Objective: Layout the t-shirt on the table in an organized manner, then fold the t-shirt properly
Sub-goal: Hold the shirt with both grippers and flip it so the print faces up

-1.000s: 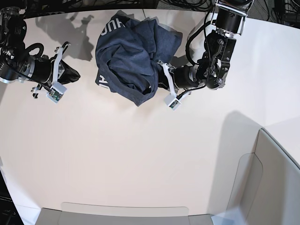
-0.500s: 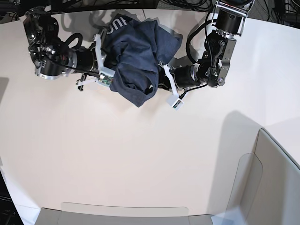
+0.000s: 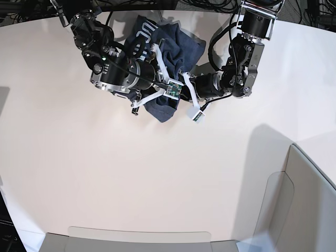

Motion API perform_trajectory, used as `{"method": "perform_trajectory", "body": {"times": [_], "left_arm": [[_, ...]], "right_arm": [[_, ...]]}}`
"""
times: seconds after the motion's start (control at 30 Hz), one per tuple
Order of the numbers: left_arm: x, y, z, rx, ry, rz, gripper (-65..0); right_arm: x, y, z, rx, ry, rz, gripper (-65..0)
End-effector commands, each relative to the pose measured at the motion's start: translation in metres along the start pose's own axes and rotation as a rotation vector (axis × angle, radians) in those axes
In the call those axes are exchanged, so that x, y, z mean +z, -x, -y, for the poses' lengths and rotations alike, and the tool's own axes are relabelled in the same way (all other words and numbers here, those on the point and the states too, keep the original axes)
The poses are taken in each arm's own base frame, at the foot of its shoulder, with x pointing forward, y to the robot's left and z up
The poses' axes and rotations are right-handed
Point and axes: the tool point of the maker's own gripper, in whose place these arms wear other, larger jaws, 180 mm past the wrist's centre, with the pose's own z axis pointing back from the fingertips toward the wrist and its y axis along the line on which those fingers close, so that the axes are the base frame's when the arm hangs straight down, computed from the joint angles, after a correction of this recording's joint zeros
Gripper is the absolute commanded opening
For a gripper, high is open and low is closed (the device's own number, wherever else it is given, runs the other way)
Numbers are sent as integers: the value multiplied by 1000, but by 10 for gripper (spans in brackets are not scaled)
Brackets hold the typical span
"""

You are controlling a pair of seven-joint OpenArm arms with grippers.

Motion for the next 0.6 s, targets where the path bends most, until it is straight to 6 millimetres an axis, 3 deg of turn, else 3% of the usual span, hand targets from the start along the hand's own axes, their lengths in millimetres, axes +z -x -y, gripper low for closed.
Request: {"method": "perform_trajectory", "body": {"times": [0.0,0.23,0.33,0.43,0.57], "left_arm": [[9,64,-33,-26,-173,-289,-650],[14,39,-26,-85,-173,-232,-645],[18,30,-27,-94,-182,-212,-594],[36,11,-38,-79,-228,-159,-517],[66,-20,-51,-76,-297,-76,-470]], "right_arm": [[3,-18,2,19,9,53,-650],[1,-35,-4,25,5,93,-650],[2,-35,-3,25,7,94,-650],[2,-36,-3,26,7,96,-650],[3,-40,-4,28,9,109,-650]]}}
